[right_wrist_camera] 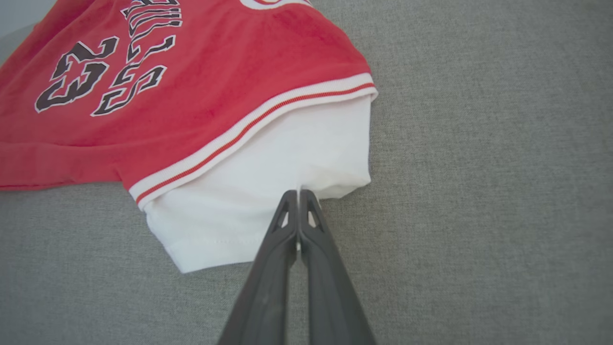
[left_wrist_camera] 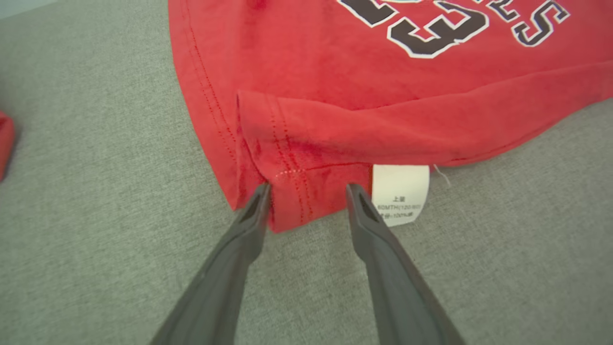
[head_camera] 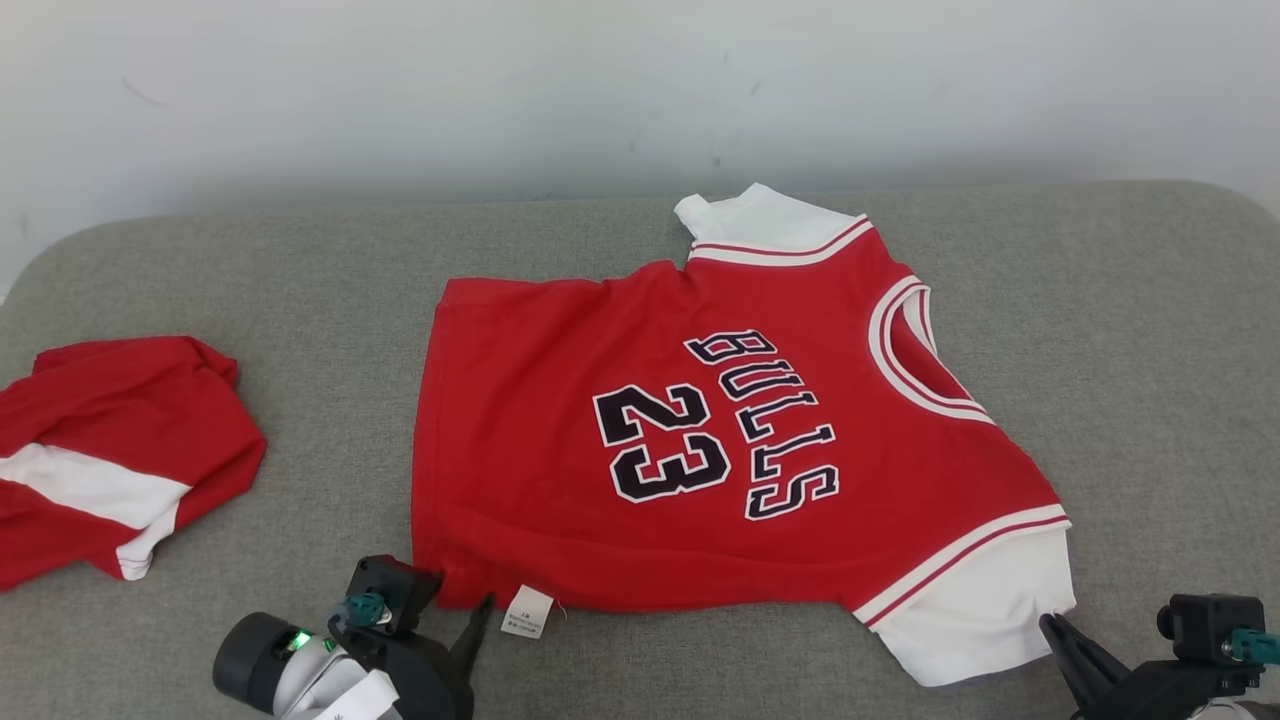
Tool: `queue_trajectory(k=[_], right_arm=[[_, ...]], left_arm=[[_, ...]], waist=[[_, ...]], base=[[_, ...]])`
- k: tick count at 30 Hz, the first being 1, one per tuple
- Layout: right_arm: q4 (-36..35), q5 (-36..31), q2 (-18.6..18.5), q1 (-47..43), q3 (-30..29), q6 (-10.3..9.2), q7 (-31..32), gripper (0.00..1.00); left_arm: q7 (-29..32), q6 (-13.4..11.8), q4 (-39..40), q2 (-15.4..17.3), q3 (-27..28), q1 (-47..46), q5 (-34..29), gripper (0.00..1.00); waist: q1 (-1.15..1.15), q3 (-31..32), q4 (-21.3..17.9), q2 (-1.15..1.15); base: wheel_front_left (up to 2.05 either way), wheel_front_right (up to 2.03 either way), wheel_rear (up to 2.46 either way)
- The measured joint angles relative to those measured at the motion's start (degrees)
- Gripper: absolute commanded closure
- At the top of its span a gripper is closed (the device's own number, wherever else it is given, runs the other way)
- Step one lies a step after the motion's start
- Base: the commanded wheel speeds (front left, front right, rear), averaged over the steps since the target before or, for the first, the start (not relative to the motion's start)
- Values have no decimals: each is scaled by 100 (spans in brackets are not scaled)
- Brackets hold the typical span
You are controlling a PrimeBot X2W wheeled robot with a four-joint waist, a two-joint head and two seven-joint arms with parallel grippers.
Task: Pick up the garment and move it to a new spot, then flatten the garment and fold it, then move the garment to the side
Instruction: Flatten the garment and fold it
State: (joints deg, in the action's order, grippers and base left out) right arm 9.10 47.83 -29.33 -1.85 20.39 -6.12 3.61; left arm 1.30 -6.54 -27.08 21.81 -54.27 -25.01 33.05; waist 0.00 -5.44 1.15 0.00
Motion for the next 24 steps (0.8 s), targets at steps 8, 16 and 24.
queue_trajectory(k=[8,16,24], right_arm=[[0,0,0,2,-2,0,1,100],[2,4,0,3,-14,0,0,100],[15,67,-123,-115,-292,-21,-67,100]], left_arm=[[-44,0,23,0,34,-15,-33,100],[-91,-7,158,76,131,21,-25,100],[-248,-51,748,307,368,241,76,100]], waist=[[0,-24,-16,0],[0,-49,5,0],[0,-92,70,0]], base=[[0,0,0],[0,0,0],[0,0,0]])
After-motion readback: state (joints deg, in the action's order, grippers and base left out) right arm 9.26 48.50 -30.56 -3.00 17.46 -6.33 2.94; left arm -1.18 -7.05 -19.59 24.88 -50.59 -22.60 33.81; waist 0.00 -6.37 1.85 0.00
